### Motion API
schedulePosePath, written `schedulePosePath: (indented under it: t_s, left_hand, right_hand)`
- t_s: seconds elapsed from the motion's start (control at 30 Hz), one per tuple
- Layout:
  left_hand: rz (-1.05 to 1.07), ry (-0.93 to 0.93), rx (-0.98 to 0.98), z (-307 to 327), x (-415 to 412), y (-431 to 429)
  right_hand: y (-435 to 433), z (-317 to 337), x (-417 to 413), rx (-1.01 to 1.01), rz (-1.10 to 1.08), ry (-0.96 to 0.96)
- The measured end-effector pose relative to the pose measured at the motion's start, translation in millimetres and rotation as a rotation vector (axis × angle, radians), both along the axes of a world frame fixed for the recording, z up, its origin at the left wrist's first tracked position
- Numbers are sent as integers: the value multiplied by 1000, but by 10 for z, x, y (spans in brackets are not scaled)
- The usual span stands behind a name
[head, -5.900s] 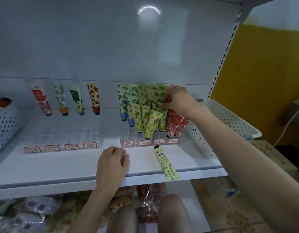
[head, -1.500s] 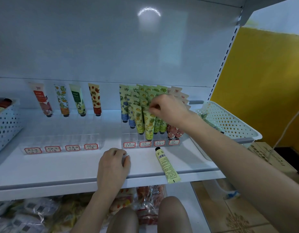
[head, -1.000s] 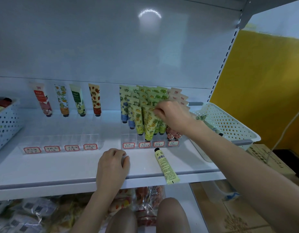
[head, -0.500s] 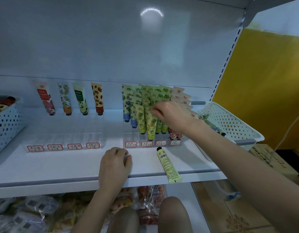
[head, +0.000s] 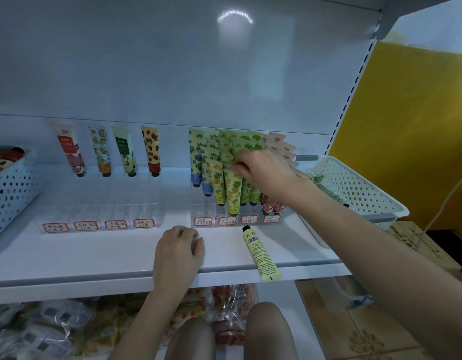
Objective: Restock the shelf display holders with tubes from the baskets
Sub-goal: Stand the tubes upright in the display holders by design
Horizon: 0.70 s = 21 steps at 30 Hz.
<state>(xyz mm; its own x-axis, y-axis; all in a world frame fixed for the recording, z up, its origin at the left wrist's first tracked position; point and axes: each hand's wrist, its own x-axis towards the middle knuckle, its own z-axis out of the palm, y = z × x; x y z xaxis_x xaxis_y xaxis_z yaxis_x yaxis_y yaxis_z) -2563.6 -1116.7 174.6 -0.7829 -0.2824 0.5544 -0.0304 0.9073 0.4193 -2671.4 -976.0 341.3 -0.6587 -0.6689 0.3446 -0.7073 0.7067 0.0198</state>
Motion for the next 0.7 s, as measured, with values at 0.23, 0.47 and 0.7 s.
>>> schedulePosePath:
  t_s: [0.23,0.47,0.7]
  left_hand:
    - [5,-28,-3,22,7,17]
    - [-14,3,63,89,-12,56]
    - [-92,108,219,370,-302,272]
  right_hand:
    - [136,-7,-32,2,-71,-30]
    - [102,-10,-2,-90,-51,-119]
    - [137,22,-55,-194,-3,-212]
